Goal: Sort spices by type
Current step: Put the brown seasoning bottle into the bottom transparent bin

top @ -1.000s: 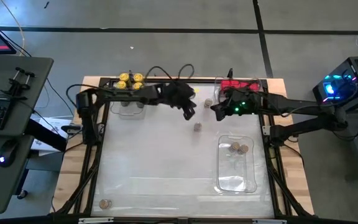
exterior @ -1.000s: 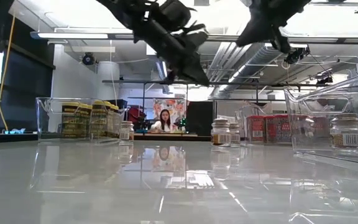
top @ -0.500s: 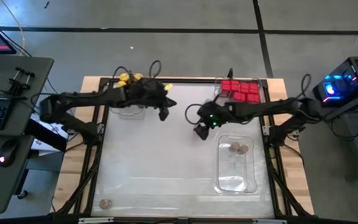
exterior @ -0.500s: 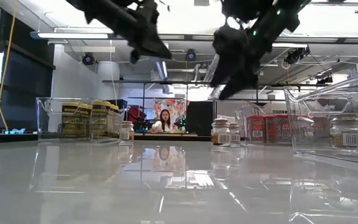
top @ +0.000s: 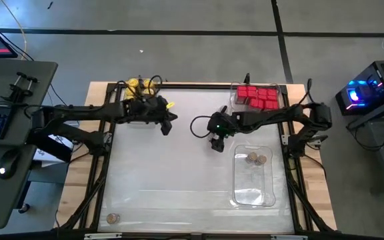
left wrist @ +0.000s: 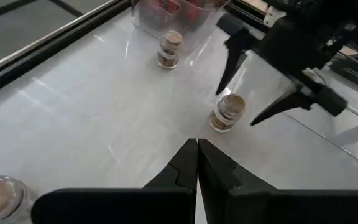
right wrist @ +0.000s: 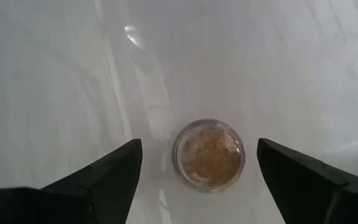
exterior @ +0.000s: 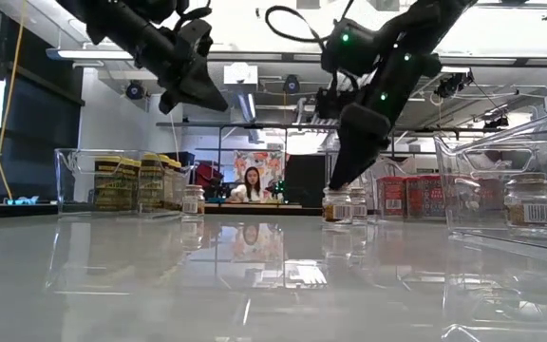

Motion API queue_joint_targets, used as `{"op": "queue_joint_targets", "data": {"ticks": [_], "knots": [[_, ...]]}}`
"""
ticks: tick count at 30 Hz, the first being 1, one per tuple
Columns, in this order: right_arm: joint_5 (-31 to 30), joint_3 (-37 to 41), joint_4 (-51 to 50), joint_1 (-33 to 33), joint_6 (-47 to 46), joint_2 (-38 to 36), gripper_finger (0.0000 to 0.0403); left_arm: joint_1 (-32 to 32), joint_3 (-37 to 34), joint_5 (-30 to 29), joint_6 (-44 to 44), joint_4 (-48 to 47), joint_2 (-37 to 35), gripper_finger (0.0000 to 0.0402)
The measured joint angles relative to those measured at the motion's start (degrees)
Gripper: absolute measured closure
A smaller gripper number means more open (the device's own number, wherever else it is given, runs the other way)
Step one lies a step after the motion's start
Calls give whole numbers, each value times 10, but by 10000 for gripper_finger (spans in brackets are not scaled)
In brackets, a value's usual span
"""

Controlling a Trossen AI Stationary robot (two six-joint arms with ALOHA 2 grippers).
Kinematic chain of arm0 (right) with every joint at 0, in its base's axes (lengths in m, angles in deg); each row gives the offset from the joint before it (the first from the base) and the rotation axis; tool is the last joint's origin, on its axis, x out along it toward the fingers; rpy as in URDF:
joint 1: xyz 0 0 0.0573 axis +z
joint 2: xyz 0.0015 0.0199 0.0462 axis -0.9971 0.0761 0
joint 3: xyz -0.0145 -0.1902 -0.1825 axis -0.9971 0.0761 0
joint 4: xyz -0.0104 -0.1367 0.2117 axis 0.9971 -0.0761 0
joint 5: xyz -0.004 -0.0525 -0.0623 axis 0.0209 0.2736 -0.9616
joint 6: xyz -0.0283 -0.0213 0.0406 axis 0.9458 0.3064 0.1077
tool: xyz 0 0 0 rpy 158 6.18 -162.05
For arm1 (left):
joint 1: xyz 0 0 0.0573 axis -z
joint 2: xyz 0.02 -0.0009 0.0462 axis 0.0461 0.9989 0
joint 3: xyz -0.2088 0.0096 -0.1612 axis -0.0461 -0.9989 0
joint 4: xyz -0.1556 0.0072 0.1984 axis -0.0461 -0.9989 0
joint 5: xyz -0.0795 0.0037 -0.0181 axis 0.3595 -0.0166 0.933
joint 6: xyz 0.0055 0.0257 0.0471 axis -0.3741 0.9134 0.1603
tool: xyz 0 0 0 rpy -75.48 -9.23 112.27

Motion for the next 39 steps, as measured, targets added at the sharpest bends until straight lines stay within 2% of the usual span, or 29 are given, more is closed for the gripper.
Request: {"op": "queue_joint_targets", "data": {"ticks": [9,12,16,17,21,26,30,34,39], "knots": [[-13,0,15,0,-35,53,95,7,-23,0,-29,30,0,402],[-18,0,16,0,-68,56,128,7,-23,0,-29,30,0,401],[-46,0,27,0,-79,50,204,7,-23,0,-21,30,0,401],[-46,0,33,0,-78,47,217,7,-23,0,-16,30,0,402],[-46,0,31,0,-79,23,218,6,-23,0,-6,30,0,402],[-5,0,-25,12,-97,-64,218,2,-23,-2,4,35,1,402],[20,0,-92,54,-150,-154,218,-1,-22,4,5,79,19,401],[13,0,-156,136,-230,-234,218,-2,-22,41,-11,146,53,402],[-24,12,-267,257,-369,-268,218,-2,-22,73,-54,209,105,402]]}}
